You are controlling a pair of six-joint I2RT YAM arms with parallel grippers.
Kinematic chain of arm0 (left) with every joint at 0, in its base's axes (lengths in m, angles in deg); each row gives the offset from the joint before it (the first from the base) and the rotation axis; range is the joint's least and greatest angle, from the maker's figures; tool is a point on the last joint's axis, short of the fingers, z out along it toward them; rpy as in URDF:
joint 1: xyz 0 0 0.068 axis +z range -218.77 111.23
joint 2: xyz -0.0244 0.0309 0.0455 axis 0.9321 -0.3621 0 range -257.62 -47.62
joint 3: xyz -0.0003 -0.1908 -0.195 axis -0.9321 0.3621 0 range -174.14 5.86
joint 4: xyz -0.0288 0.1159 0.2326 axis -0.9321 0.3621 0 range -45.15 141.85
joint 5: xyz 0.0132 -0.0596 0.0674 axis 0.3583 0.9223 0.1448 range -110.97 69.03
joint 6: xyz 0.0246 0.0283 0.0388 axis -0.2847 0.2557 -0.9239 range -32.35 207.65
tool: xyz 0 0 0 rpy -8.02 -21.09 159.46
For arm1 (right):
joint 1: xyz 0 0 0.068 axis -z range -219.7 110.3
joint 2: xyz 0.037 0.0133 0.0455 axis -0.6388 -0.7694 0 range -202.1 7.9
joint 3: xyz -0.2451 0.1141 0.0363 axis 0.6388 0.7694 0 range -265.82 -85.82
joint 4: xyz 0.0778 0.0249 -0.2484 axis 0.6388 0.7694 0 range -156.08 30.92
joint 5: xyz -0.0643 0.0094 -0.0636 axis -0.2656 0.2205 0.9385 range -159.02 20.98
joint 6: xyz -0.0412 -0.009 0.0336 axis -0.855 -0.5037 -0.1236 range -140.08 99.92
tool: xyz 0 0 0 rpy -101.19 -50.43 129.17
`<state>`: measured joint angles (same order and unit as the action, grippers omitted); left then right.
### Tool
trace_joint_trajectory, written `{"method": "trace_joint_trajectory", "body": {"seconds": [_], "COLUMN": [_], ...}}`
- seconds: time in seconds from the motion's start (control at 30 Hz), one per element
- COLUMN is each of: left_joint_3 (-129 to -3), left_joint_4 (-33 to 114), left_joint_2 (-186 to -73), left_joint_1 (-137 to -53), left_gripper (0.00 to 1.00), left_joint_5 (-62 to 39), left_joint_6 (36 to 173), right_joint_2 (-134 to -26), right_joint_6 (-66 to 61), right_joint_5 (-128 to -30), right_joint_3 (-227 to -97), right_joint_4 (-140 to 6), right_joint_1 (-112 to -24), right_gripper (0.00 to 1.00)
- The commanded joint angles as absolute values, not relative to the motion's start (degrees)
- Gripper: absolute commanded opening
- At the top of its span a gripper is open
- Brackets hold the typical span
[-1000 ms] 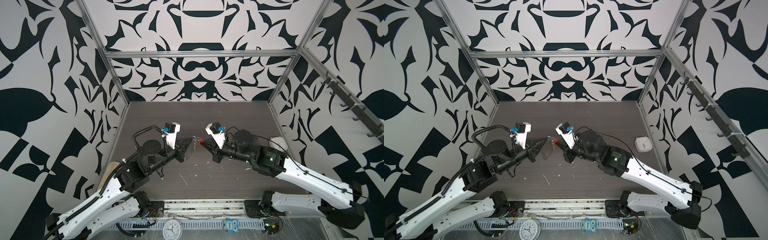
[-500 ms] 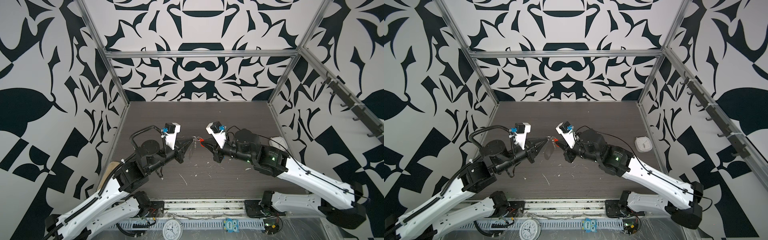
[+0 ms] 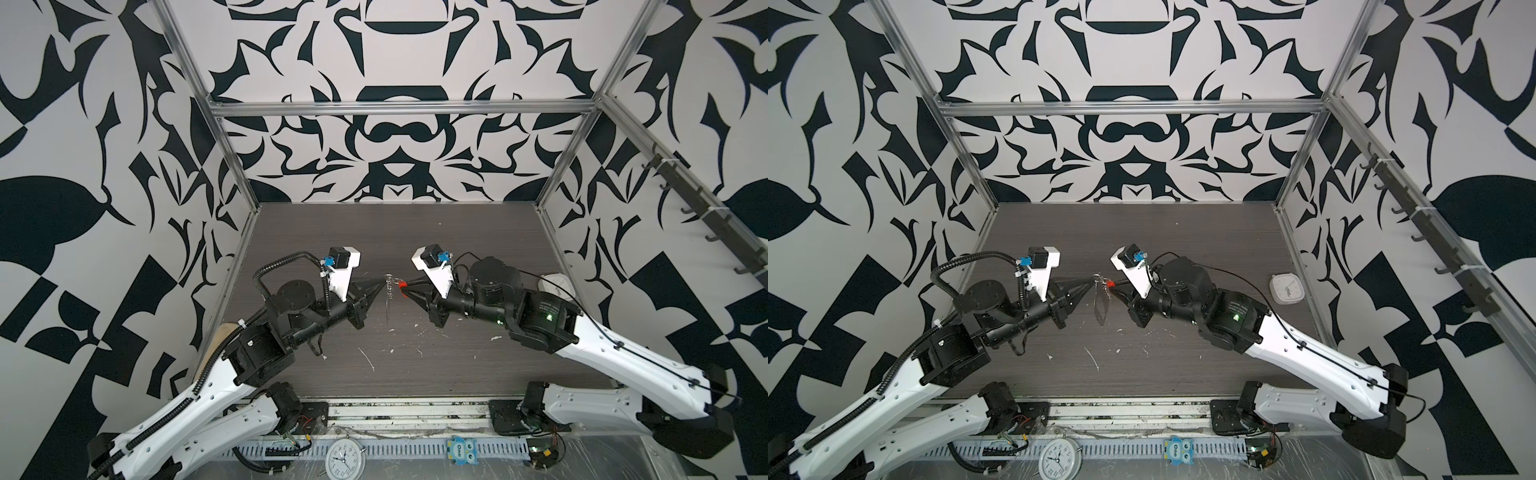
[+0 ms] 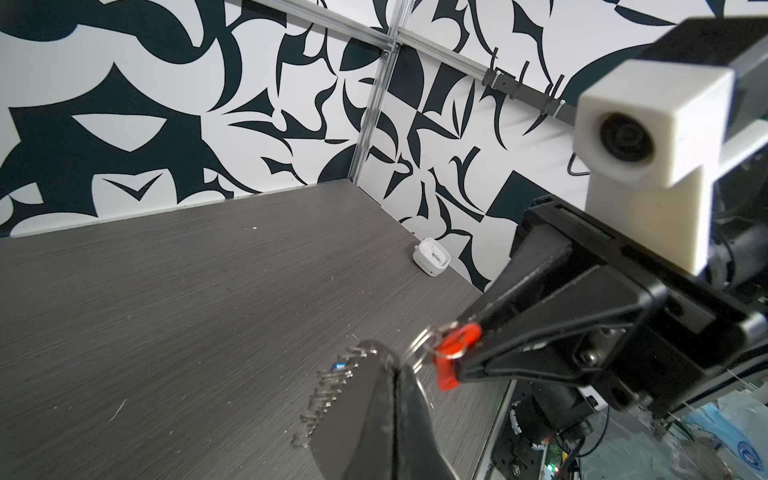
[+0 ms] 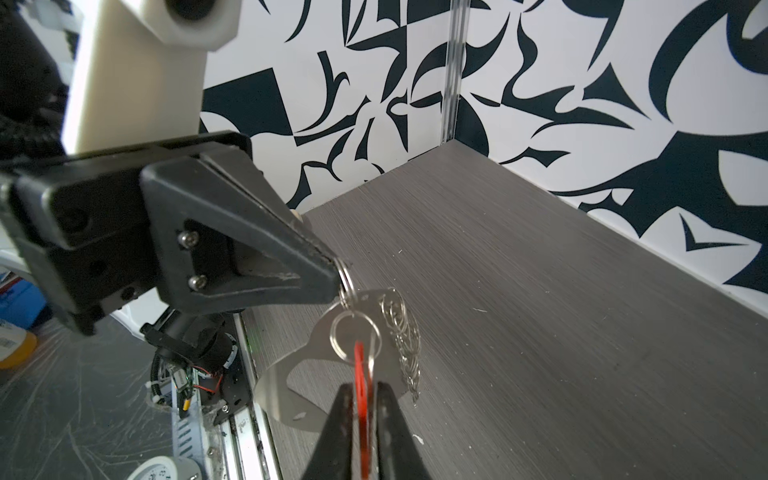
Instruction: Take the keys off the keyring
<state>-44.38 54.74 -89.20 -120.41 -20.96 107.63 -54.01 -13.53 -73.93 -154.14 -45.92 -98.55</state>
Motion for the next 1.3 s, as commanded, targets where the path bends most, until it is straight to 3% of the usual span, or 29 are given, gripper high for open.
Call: {"method": "trace_joint_trajectory", "body": {"seconds": [0.0,0.23,0.37,0.87,1.27], "left_joint_3": [-45.6,-47.9,-48.7,-48.9,-48.6], "left_joint_4": [55.0,57.8,58.3,57.7,57.1], "left_joint_2": [-88.6,-90.2,-90.7,-90.8,-91.0], "left_joint_1": [-120.1,-120.1,-120.1,-120.1,-120.1], "left_gripper": [0.00,0.00,0.00,0.00,0.00], "left_joint_5": [-19.2,-17.2,-15.9,-13.1,-12.1], "left_joint_6": [106.8,106.9,107.2,107.4,107.3], "right_joint_2": [-52.0,-50.3,-50.8,-54.8,-55.4], "right_joint_6": [-14.5,-17.5,-18.8,-15.9,-14.3], "right_joint_5": [-75.4,-76.9,-79.7,-90.5,-93.5], "right_joint_3": [-156.3,-155.0,-154.9,-156.5,-156.6], "right_joint_4": [-45.7,-46.7,-48.8,-53.2,-54.4], "right_joint_1": [-98.4,-98.3,-97.9,-92.8,-91.2], "right_gripper": [0.20,0.43,0.45,0.28,0.00]}}
